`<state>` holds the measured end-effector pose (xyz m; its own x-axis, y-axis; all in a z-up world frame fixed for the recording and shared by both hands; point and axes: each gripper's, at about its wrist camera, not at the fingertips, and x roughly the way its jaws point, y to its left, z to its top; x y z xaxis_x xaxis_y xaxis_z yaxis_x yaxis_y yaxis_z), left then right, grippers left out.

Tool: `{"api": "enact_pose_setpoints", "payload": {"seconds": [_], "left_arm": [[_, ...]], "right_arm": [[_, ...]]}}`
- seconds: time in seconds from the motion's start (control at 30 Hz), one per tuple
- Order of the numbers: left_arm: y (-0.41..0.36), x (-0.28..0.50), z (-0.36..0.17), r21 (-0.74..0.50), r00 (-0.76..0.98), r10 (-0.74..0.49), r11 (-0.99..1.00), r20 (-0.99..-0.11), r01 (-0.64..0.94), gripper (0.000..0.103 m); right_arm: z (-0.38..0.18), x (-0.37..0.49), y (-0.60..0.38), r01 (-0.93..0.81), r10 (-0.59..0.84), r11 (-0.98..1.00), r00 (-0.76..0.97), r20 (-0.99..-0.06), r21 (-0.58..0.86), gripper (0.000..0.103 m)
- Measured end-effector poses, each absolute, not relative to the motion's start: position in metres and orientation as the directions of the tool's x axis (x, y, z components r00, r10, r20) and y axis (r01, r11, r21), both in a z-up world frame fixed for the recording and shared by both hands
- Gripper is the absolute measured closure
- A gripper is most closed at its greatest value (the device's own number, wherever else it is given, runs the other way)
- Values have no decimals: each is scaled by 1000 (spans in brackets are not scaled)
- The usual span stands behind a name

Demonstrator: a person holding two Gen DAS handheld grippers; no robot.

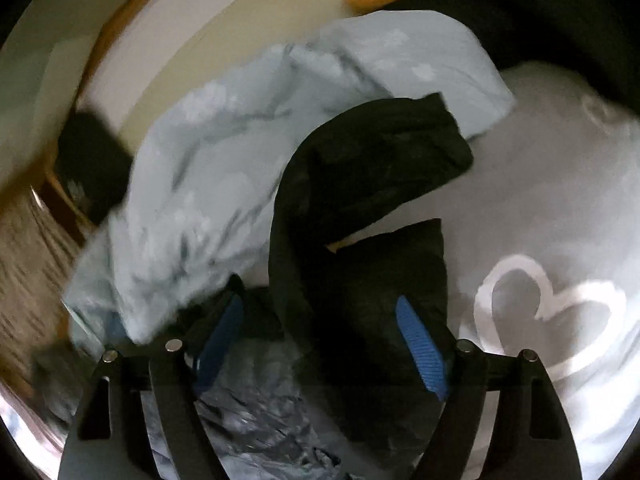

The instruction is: Fold large clothes

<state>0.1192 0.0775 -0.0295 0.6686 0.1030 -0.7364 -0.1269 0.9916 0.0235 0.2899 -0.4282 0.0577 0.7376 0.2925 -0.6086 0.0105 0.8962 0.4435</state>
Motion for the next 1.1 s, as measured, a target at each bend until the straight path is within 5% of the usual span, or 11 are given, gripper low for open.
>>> {"api": "enact_pose_setpoints", "payload": {"seconds": [0.07, 0.2, 0.5, 0.67, 0.73, 0.8, 0.83, 0.97, 1.1], "left_arm": [[79, 119, -29, 27, 670, 105, 992, -735, -127, 32], [79, 118, -29, 28, 671, 106, 992, -734, -126, 32], [81, 115, -27, 15, 681, 92, 993, -726, -118, 33], [70, 104, -16, 32, 737, 67, 998, -673, -60, 33], [57, 96, -9, 71, 776, 57, 997, -628, -15, 32], [40, 89, -8, 136, 802, 57, 990, -594, 31, 30], [34, 88, -8, 165, 806, 61, 985, -589, 46, 28], [13, 94, -18, 261, 790, 91, 961, -606, 90, 28], [21, 100, -21, 217, 771, 71, 972, -632, 88, 28]], "right_arm": [[55, 295, -411, -15, 268, 929, 716, -644, 371, 32], [49, 287, -385, -56, 251, 953, 694, -675, 297, 98], [36, 172, -385, -55, 150, 986, 695, -703, 156, 102], [43, 157, -389, -28, 40, 999, 727, -686, 29, 101], [56, 172, -391, -26, 83, 995, 727, -681, 93, 92], [70, 196, -389, -23, 123, 987, 739, -662, 157, 40], [75, 207, -386, 0, 98, 989, 754, -650, 149, 30], [82, 267, -374, 65, 43, 988, 761, -647, 143, 27], [76, 311, -371, 132, 7, 976, 769, -639, 170, 27]]}}
